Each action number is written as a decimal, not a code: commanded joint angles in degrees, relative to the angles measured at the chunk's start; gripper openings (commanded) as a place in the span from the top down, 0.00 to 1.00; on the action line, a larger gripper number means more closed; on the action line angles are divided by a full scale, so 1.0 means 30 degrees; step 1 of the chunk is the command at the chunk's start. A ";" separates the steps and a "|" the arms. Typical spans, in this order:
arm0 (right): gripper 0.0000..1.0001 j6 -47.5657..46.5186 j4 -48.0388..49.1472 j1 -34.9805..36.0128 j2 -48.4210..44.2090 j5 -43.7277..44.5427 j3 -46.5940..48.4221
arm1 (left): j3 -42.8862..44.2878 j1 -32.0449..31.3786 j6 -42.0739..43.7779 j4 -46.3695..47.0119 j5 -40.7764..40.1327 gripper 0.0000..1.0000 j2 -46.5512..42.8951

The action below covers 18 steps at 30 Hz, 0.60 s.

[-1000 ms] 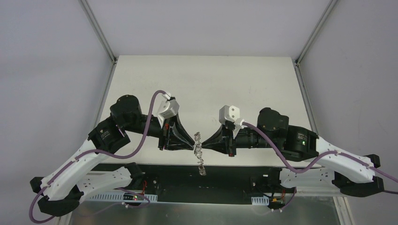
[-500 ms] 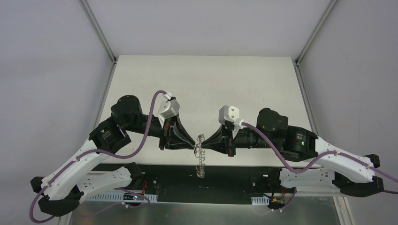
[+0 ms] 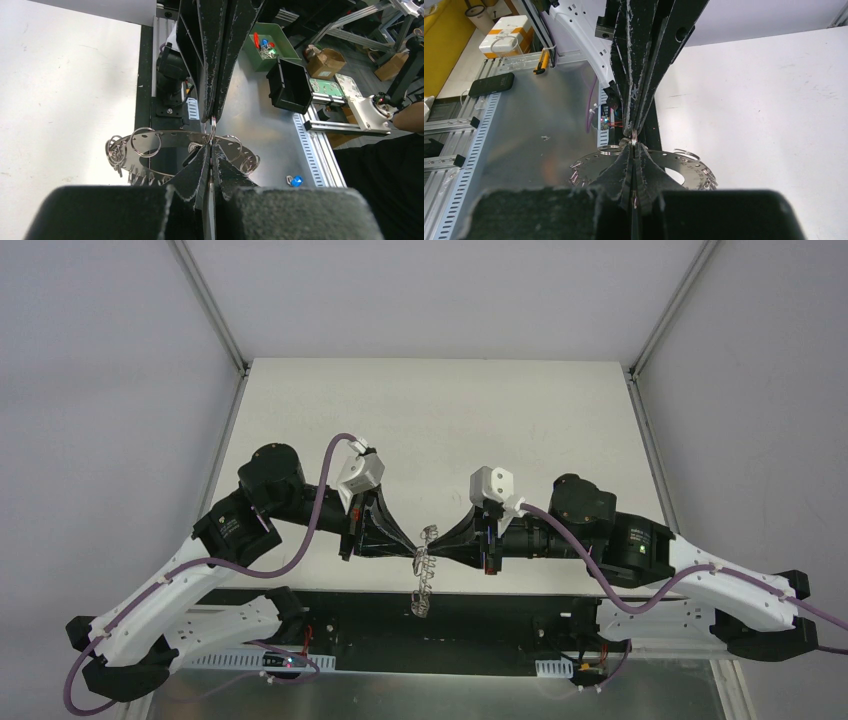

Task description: Put the keys on the keyring

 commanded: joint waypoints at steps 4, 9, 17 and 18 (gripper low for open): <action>1.00 -0.0009 0.4334 0.0116 -0.1115 0.0011 -0.1090 | -0.0180 -0.0117 -0.0330 0.1285 0.0639 1.00 -0.0249; 1.00 -0.0179 0.5719 0.0173 -0.1598 -0.0249 -0.1982 | -0.0160 -0.0139 -0.0369 0.1483 0.0550 1.00 -0.0295; 1.00 -0.0464 0.7911 0.0195 -0.2648 -0.0776 -0.3210 | -0.0002 -0.0141 -0.0332 0.1638 0.0241 1.00 -0.0433; 1.00 -0.0473 0.8052 0.0229 -0.2666 -0.0870 -0.3280 | 0.0034 -0.0135 -0.0331 0.1647 0.0180 1.00 -0.0427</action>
